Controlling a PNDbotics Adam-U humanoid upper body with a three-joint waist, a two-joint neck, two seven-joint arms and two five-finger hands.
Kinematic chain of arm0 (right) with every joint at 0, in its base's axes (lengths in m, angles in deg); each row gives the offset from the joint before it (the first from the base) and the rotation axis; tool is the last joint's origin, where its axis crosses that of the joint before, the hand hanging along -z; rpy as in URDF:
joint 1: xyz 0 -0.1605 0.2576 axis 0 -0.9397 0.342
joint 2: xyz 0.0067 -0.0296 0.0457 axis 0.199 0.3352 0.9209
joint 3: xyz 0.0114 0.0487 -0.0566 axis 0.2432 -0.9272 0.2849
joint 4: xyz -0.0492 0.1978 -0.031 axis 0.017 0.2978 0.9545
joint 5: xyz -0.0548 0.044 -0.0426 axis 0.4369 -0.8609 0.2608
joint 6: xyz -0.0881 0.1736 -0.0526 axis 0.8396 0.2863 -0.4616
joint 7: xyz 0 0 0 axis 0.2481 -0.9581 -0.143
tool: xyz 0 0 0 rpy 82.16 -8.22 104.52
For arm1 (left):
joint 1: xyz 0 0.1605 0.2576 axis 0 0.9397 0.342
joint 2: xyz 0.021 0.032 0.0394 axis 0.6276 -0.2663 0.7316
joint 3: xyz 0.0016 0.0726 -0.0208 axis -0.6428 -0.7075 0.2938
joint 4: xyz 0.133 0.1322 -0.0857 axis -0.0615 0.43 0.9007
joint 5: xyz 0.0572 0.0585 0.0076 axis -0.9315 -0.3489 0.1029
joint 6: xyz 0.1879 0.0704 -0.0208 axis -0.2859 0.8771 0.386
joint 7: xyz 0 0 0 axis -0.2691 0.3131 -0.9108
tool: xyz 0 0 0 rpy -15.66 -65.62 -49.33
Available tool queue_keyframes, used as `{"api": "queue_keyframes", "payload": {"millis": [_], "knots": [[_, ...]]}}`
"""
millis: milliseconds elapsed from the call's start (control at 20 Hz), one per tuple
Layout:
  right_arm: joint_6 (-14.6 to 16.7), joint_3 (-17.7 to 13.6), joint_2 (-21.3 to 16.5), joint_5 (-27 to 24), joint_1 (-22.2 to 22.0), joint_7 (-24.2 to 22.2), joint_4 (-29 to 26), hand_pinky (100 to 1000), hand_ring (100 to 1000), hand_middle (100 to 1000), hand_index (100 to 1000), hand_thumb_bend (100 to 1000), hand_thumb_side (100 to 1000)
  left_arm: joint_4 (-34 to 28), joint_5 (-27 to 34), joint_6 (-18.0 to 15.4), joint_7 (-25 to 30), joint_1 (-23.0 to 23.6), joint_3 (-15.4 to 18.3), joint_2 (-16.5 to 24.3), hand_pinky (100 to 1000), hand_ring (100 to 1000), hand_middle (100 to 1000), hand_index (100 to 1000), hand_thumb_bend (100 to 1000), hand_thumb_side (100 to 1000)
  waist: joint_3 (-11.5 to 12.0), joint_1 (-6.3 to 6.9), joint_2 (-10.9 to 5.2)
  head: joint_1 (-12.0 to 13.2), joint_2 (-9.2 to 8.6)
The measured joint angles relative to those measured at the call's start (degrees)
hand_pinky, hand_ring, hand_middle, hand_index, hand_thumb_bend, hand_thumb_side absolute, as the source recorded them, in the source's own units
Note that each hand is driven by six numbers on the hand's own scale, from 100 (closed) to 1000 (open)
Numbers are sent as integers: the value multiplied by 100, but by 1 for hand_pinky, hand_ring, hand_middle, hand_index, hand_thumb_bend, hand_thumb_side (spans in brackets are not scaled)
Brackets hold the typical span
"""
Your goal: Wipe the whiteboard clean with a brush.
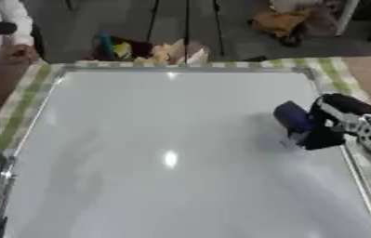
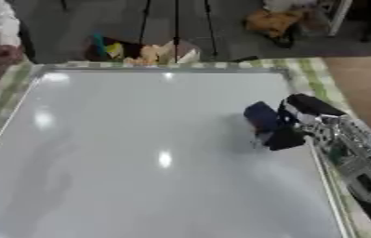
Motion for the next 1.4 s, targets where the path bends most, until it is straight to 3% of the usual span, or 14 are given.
{"api": "queue_keyframes", "payload": {"millis": [800, 1400], "knots": [[79, 181, 217, 227, 13, 34, 267, 496, 664, 392, 150, 100, 400, 0, 0, 0, 0, 0, 0, -1, 665, 795, 776, 739, 134, 1000, -36, 28, -35, -48, -12], [390, 321, 223, 701, 15, -154, 274, 497, 666, 371, 212, 100, 444, 0, 0, 2, 3, 0, 0, -1, 666, 796, 776, 738, 131, 1000, -50, 16, -52, -58, -53]]}}
